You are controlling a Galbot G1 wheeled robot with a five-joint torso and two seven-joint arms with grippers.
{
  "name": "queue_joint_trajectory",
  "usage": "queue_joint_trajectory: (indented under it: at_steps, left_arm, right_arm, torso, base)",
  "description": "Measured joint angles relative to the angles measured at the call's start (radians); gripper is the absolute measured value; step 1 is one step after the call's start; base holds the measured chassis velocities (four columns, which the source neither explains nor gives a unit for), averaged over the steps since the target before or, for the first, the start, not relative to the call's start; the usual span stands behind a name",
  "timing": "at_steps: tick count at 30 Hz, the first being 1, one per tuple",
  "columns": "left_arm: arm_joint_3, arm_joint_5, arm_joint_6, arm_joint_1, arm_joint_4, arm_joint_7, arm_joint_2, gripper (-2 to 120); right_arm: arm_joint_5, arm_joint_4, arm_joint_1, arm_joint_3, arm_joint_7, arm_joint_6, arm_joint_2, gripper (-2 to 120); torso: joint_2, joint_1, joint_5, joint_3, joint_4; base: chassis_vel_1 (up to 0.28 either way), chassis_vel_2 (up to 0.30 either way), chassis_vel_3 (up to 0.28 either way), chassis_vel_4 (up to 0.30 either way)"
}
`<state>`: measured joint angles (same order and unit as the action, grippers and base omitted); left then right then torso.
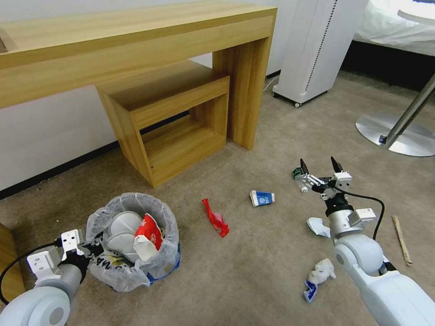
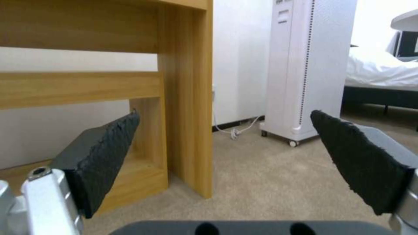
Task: Pick up the trash bin and place the garbage on the floor into it.
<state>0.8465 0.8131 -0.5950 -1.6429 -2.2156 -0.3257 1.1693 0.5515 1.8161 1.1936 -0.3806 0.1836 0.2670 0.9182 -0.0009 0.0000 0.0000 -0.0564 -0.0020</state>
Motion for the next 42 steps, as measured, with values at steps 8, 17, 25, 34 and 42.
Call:
queue_joint_trajectory:
  at_steps: [8,17,25,34,42]
  left_arm:
    - [-0.005,0.0,0.0,0.004,0.007,-0.001,-0.001,1]
    - [-0.003,-0.001,0.004,-0.003,0.001,0.001,0.002,1]
    - [-0.004,-0.006,0.006,-0.005,-0.002,0.003,0.011,1]
    - [-0.005,-0.013,0.007,-0.008,-0.005,0.005,0.018,1]
    - [-0.008,-0.016,0.008,-0.003,-0.001,0.006,0.023,1]
  right_arm:
    - [-0.003,0.002,0.022,-0.008,-0.008,-0.001,0.002,100]
    - [-0.01,0.005,0.025,-0.007,-0.008,0.0,0.006,100]
    - [-0.009,0.006,0.026,-0.003,-0.007,0.0,0.002,100]
    - [-0.008,0.004,0.024,-0.001,-0.006,-0.002,0.0,100]
    - [-0.009,-0.006,0.012,0.013,-0.002,-0.002,0.0,100]
  torso:
    - [0.0,0.0,0.0,0.0,-0.0001]
    - [0.0,0.0,0.0,0.0,-0.0001]
    - [0.0,0.0,0.0,0.0,0.0]
    - [0.0,0.0,0.0,0.0,0.0]
    - [0.0,0.0,-0.0001,0.0,0.0]
  base:
    - [0.0,0.0,0.0,0.0]
    - [-0.032,0.027,0.028,-0.035]
    - [0.0,0.0,0.0,0.0]
    - [0.0,0.0,0.0,0.0]
    - [-0.084,0.08,0.078,-0.089]
